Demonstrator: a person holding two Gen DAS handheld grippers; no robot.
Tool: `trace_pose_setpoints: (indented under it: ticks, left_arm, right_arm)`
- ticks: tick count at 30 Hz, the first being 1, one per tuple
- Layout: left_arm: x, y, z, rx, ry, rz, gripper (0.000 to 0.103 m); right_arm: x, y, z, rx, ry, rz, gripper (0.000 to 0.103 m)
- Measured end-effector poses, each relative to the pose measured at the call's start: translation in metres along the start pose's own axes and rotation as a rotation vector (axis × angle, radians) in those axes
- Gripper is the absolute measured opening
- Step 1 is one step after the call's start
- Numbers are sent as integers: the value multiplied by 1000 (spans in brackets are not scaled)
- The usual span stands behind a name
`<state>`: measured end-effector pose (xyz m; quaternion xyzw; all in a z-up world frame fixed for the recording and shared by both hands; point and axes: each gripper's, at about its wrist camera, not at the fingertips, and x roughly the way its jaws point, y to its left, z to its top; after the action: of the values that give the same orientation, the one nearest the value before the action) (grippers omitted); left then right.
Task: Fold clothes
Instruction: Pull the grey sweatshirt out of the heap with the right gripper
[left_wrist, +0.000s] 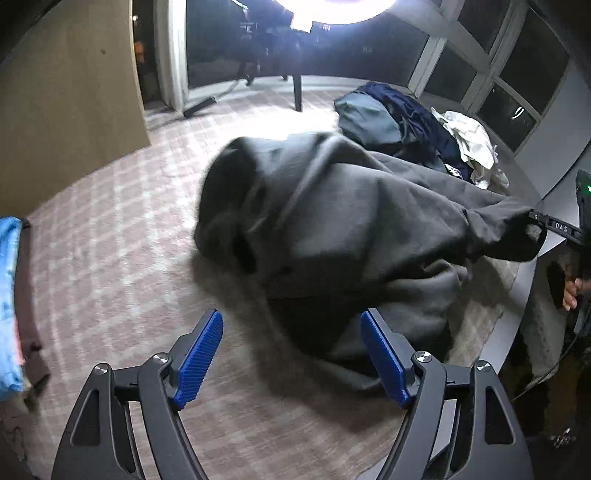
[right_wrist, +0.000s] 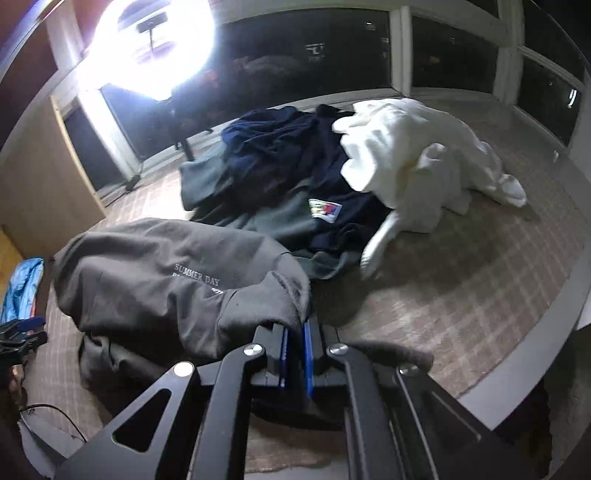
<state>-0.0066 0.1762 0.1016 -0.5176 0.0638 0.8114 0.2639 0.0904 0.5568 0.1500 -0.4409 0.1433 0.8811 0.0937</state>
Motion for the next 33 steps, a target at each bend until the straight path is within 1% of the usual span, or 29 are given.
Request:
trace_pose_setpoints:
  ticks: [2,3,4,5,6,7,8,9,12,13,14,16,18,19,21,23,25,26,27,28,29,30,31,32,33]
  left_arm:
    - [21,-6,4,10,11,16,78]
    - [33,-8,7,13,17,14,76]
    - [43,-8,8,7,22,0,66]
    - [53,-6,9,-15,35,-34,53]
    - [63,-4,10,-49,57,-89,18]
    - [69,-1,10,-79,67,-134,3]
    - [68,1,10,-105,61,-166,1]
    - [62,2,11,-118,42,-184,1]
    - [14,6,15,-104,-79,-194,1]
    - [-10,11,17,-108,-132,-208,1]
    - [-36,16,18,-107,-187,-205,1]
    - [-87,28,18,-106,-278,-175,1]
    - [-134,41,13,-113,-363,-161,1]
    - [-154,46,9,-113,-395,-138,1]
    - [-192,56,0,-111,-452,-63,1]
    - [-223,66,-10,-123,-492,-21,1]
    - [-244,76,-20,-124,-528,32,1]
    - [-247,84,-25,-128,-539,71,1]
    - [-244,95,-29,-151,-537,104,1]
    - [-233,107,-32,-176,-507,131,4]
    - [-214,119,-33,-193,-451,164,8]
    - [-192,132,-34,-213,-381,216,23]
    - [-167,144,-35,-239,-290,289,29]
    - [-142,155,-40,-270,-195,351,29]
    - [-119,164,-47,-303,-111,375,29]
  right_arm:
    - [1,0,1,16,-1,20,7]
    - [0,-1,2,24,-3,28,7]
    - [-1,-2,2,32,-6,37,7]
    - [-3,-3,3,40,-8,46,7]
    - [-5,-5,4,48,-14,53,7]
    - [-7,-6,5,55,-23,60,7]
    - [-9,-7,6,62,-31,67,7]
    - [-14,-8,9,71,-48,81,7]
    - [-36,-7,21,95,-110,134,7]
    - [-46,-2,26,90,-133,161,7]
    - [-56,3,32,84,-157,190,7]
    - [-74,16,41,56,-200,235,7]
    - [-95,33,51,22,-249,298,7]
    - [-104,41,55,10,-264,331,7]
    - [-122,59,62,-18,-294,402,7]
    - [-138,79,67,-62,-324,458,7]
    - [-147,99,70,-112,-342,507,7]
    - [-146,107,71,-132,-344,520,7]
    - [-138,117,73,-152,-336,519,7]
    - [-124,125,74,-167,-319,500,7]
    - [-109,131,76,-180,-299,475,7]
    - [-80,136,77,-189,-243,429,7]
    - [-48,141,79,-196,-174,374,7]
    - [-15,146,80,-203,-106,319,8]
    - [22,147,78,-199,-16,262,9]
